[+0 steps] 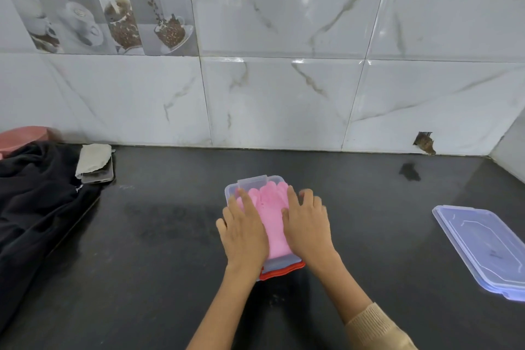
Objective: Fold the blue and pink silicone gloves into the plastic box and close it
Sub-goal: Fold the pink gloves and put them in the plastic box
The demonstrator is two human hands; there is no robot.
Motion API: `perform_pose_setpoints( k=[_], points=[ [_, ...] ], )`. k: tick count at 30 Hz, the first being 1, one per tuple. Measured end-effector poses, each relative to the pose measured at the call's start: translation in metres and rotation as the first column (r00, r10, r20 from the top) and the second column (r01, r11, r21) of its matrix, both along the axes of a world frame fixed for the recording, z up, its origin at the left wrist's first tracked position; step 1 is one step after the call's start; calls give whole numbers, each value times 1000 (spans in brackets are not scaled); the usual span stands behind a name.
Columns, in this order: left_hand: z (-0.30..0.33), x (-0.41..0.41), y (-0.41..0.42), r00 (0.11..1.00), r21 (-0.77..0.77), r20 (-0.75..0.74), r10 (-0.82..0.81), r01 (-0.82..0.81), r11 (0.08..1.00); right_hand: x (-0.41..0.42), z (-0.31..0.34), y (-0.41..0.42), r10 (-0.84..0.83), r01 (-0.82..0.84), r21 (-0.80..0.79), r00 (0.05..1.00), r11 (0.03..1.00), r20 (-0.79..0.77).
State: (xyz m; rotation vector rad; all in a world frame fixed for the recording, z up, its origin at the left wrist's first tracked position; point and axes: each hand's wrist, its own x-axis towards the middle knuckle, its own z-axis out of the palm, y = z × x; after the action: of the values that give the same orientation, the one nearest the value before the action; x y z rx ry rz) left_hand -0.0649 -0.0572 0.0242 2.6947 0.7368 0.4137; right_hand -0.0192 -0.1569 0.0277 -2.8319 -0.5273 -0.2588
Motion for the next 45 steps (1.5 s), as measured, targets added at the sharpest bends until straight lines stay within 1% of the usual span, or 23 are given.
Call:
perform_pose_setpoints(
  k=[2,4,5,7,9,10,15,17,20,23,25,26,28,29,30,31,32,33,35,37,40,42,45],
  points=[
    [0,4,2,997,98,-19,-69,71,993,4,1,2,52,-46,-59,994,997,98],
    [0,7,1,985,191,-17,-170,170,967,7,2,6,158,-151,-67,979,986,127],
    [-1,10,1,976,227,-38,-215,218,949,8,1,10,214,-207,-73,970,976,116],
    [-4,15,3,951,235,-177,-255,293,927,12,-3,15,304,-301,-116,953,946,8],
    [-8,19,7,920,231,-319,-230,310,922,18,-9,18,320,-338,-194,940,921,-119],
    [-9,20,8,907,240,-365,-211,310,920,21,-11,18,314,-339,-236,940,911,-136],
    [-19,22,6,884,312,-455,-109,273,910,22,-22,22,335,-355,-368,935,859,-120],
    [-22,24,4,853,367,-520,-48,274,889,24,-25,22,318,-335,-438,941,834,-115],
    [-22,26,2,779,420,-626,35,299,857,24,-27,25,290,-303,-596,949,744,-121],
    [-16,28,1,760,414,-648,45,302,859,24,-26,27,266,-294,-633,954,716,-141],
    [-11,24,3,816,336,-576,-50,292,895,24,-19,25,311,-344,-536,938,771,-154],
    [-8,21,5,864,269,-489,-121,281,921,24,-15,21,356,-372,-439,926,817,-124],
    [-1,15,12,958,127,-213,-195,225,966,24,-6,6,390,-386,-109,921,916,15],
    [3,11,17,985,82,-47,-163,167,983,24,-2,-6,341,-348,99,937,932,78],
    [6,7,22,989,40,115,-93,89,995,24,1,-21,268,-288,279,957,916,110],
    [10,2,26,970,-17,242,-11,16,1000,25,1,-37,192,-222,410,975,885,113],
    [12,-1,29,948,-83,314,54,-29,996,26,-1,-53,122,-151,487,988,860,92],
    [12,-4,30,941,-136,327,91,-48,989,27,-4,-69,72,-87,514,996,854,50],
    [10,-4,25,967,-157,243,75,-38,987,29,-13,-92,13,7,470,999,883,-40],
    [5,1,10,986,-120,167,11,9,993,27,-24,-105,-17,50,401,996,915,-85],
    [7,21,-26,976,-39,191,-100,109,993,23,-32,-125,-73,104,353,992,930,-100],
    [9,40,-62,949,9,212,-232,235,972,19,-34,-147,-140,167,329,985,929,-104],
    [5,66,-135,851,-20,182,-492,504,863,11,-38,-190,-288,306,294,952,906,-104]
  ],
)
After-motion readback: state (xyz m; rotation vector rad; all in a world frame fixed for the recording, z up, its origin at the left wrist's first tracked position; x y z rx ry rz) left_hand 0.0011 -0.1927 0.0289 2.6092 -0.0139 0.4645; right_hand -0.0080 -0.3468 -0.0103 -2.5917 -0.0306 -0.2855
